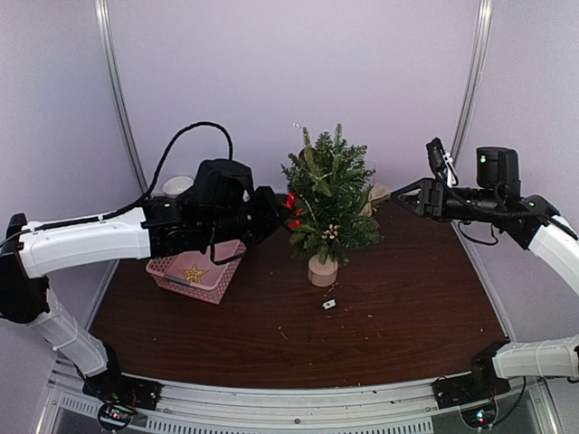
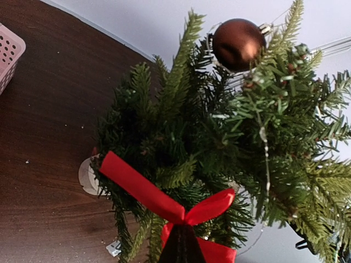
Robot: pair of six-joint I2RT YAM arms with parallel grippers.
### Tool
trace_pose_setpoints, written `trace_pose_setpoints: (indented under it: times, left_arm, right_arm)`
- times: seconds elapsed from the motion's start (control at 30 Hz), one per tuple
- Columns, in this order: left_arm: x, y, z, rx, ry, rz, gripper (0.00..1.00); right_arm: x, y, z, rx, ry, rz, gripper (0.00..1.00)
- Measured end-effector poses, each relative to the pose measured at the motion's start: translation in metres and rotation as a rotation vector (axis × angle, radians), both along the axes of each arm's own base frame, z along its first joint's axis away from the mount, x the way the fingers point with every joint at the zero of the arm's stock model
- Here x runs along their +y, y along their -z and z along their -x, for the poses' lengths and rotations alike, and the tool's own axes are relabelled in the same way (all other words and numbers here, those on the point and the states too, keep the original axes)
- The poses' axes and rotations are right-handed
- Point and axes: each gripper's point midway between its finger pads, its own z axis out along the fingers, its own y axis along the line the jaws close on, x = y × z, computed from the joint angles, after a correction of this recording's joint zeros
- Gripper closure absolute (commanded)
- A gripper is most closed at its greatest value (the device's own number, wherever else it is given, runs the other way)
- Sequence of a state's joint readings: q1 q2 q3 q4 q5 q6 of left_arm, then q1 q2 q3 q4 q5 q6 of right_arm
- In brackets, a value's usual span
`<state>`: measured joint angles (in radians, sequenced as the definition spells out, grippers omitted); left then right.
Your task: Decorate the small christmas tree
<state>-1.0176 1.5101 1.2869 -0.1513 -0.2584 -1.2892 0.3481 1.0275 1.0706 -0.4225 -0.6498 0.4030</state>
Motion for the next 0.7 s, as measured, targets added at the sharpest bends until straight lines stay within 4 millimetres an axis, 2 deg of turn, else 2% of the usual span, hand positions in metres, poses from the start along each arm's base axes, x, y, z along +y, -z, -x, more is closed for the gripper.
trace_pose_setpoints:
  times: [0.3,0.33,0.4,0.53,0.7]
  left_arm:
    - [-0.006,0.009,-0.013,0.017,-0.011,-0.031,1.00]
    - [-0.008,0.009,-0.013,0.016,-0.008,-0.030,0.98]
    - [-0.010,0.006,-0.014,0.012,-0.004,-0.028,0.85]
    - [-0.011,0.002,-0.015,0.000,0.001,-0.032,0.71]
    - [-0.007,0.003,-0.015,0.002,-0.008,-0.049,0.63]
  right_arm:
    - [0.000,0.000,0.000,0.001,0.000,0.000,0.19]
    - [0.000,0.000,0.000,0.001,0.000,0.000,0.19]
    - [0.000,0.000,0.000,0.001,0.000,0.000,0.19]
    - [0.000,0.000,0.000,0.001,0.000,0.000,0.18]
    - [0.000,0.001,-0.001,0.003,0.000,0.001,0.18]
